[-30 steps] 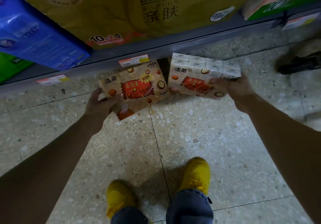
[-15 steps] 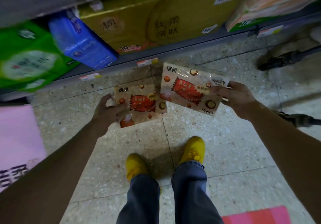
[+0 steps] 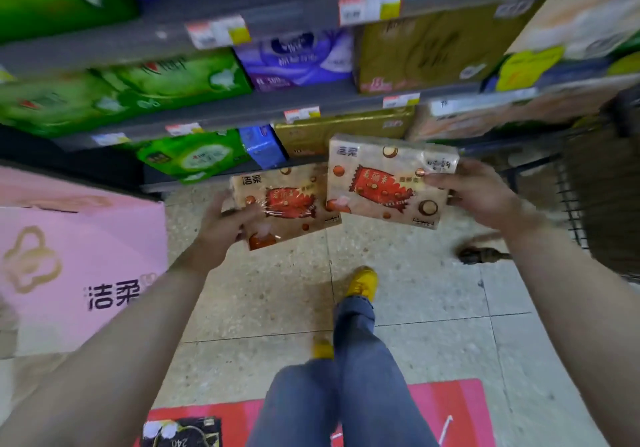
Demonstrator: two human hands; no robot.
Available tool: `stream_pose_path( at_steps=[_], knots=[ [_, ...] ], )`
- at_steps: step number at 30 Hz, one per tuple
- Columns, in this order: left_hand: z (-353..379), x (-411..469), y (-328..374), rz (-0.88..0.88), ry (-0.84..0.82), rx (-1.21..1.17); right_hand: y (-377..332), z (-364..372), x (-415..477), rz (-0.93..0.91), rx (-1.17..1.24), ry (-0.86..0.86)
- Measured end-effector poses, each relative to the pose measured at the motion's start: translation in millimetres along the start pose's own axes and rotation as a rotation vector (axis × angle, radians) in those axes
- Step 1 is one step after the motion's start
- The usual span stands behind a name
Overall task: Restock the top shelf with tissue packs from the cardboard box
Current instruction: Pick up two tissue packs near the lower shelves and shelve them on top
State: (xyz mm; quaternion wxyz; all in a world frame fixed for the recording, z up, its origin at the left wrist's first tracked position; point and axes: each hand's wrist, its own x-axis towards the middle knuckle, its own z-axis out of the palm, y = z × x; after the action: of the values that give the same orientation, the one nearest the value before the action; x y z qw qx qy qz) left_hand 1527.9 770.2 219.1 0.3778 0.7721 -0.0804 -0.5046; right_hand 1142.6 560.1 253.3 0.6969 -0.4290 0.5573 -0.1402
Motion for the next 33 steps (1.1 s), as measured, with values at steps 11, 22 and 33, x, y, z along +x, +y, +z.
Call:
stream_pose_path(
  at_steps=[11,22,33],
  knots=[
    [-71,-240,73,0.357,-0.018,-0.151,-122,23,-243,-0.315,0.053,0.031],
    [-84,-378,149,0.582,-0.071,-0.261,-210,20,-410,-0.554,0.009,0.071],
    [-67,-474,267,0.797,-0.097,-0.345,-332,-19,-490,-0.85,-0.012,0.041]
  ],
)
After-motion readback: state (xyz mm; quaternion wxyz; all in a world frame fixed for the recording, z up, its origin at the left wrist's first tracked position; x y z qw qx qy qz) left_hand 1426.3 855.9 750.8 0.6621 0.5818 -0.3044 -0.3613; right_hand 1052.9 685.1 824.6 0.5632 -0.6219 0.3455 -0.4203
